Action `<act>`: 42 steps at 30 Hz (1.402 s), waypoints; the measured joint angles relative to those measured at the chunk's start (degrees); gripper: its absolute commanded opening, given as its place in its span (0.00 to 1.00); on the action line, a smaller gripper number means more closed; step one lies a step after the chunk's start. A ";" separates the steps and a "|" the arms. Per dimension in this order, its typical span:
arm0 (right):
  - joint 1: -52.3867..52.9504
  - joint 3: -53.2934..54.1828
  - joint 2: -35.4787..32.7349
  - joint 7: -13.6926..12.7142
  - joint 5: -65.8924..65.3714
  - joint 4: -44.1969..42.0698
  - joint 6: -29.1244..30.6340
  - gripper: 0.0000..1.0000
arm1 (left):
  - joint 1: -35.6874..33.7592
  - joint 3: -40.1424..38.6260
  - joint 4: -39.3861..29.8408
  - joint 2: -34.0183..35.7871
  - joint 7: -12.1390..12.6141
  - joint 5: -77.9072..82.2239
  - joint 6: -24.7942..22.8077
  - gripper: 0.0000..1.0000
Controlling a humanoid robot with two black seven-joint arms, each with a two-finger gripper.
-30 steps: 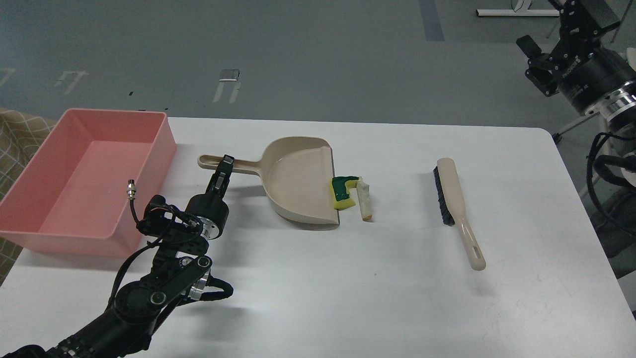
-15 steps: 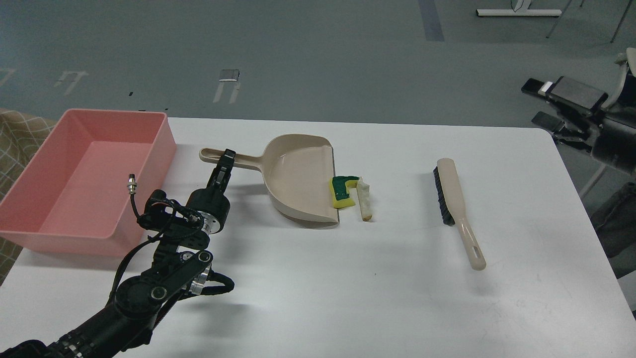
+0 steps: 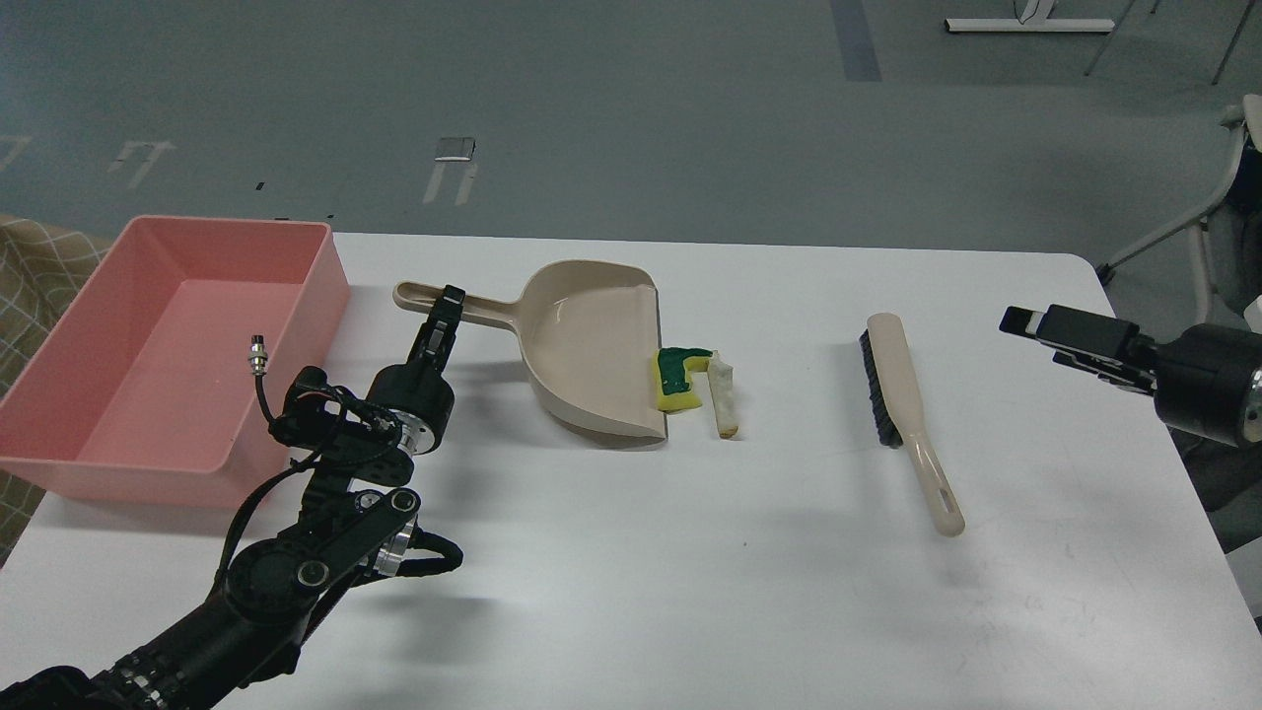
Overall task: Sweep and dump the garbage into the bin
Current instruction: 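Reach the right gripper down to the wooden brush handle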
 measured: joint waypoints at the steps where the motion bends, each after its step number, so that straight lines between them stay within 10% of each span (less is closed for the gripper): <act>1: 0.03 -0.62 0.06 -0.22 -0.82 0.02 0.03 1.00 | -0.09 0.00 -0.03 0.00 0.00 0.00 0.00 0.00; 42: -1.19 -6.83 11.93 -6.22 -13.17 -0.17 -0.09 0.64 | -1.40 0.00 -0.14 -0.61 -0.42 0.01 0.00 0.00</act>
